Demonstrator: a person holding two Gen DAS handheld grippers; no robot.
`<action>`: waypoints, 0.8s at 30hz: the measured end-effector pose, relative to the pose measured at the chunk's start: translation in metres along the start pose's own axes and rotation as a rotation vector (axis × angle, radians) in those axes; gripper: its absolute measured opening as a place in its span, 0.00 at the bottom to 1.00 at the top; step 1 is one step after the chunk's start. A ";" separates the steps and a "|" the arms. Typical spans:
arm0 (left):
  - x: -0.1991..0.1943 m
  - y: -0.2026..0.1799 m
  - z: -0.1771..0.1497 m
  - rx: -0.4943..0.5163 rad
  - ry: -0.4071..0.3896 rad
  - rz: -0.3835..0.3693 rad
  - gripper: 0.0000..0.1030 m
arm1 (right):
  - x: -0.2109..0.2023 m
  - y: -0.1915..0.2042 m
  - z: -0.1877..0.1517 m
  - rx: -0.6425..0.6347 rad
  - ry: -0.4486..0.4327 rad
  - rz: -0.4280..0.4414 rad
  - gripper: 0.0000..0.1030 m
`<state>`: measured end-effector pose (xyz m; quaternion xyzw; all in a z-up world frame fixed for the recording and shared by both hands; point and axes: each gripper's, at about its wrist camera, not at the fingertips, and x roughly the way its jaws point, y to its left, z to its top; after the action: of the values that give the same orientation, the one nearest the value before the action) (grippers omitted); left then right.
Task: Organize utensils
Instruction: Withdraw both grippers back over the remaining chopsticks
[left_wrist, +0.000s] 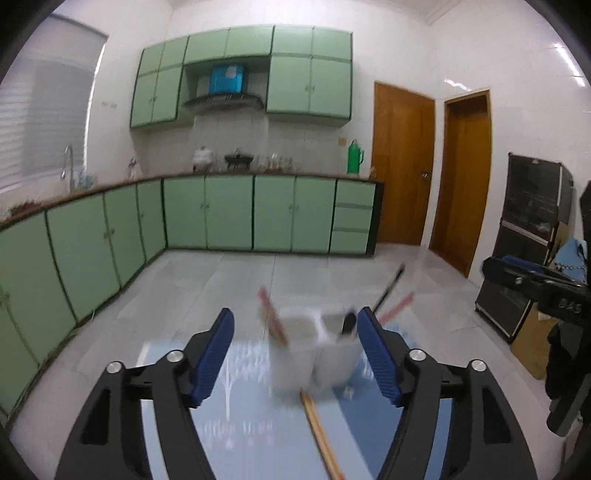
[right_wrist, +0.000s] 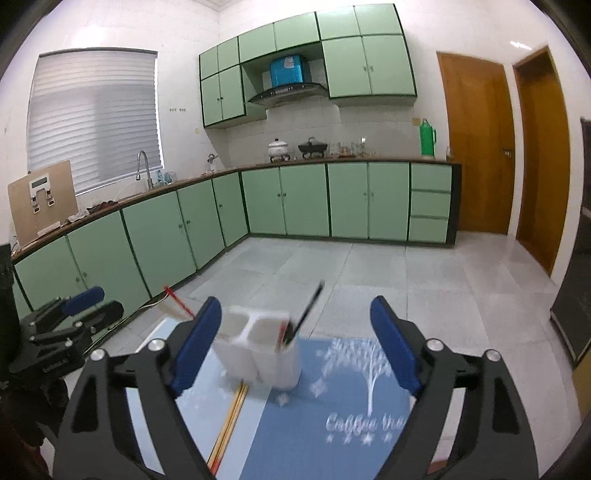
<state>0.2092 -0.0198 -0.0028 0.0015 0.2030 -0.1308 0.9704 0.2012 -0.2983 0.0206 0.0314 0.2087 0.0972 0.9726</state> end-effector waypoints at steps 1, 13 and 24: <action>-0.002 0.002 -0.013 -0.003 0.022 0.012 0.68 | -0.004 0.003 -0.012 0.005 0.010 0.001 0.85; -0.009 0.019 -0.110 -0.045 0.186 0.071 0.70 | -0.008 0.043 -0.123 0.026 0.137 -0.007 0.92; 0.003 0.024 -0.168 -0.040 0.315 0.101 0.70 | 0.009 0.072 -0.186 0.030 0.267 -0.010 0.92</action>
<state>0.1517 0.0122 -0.1595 0.0130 0.3551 -0.0759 0.9317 0.1194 -0.2221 -0.1454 0.0315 0.3377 0.0926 0.9361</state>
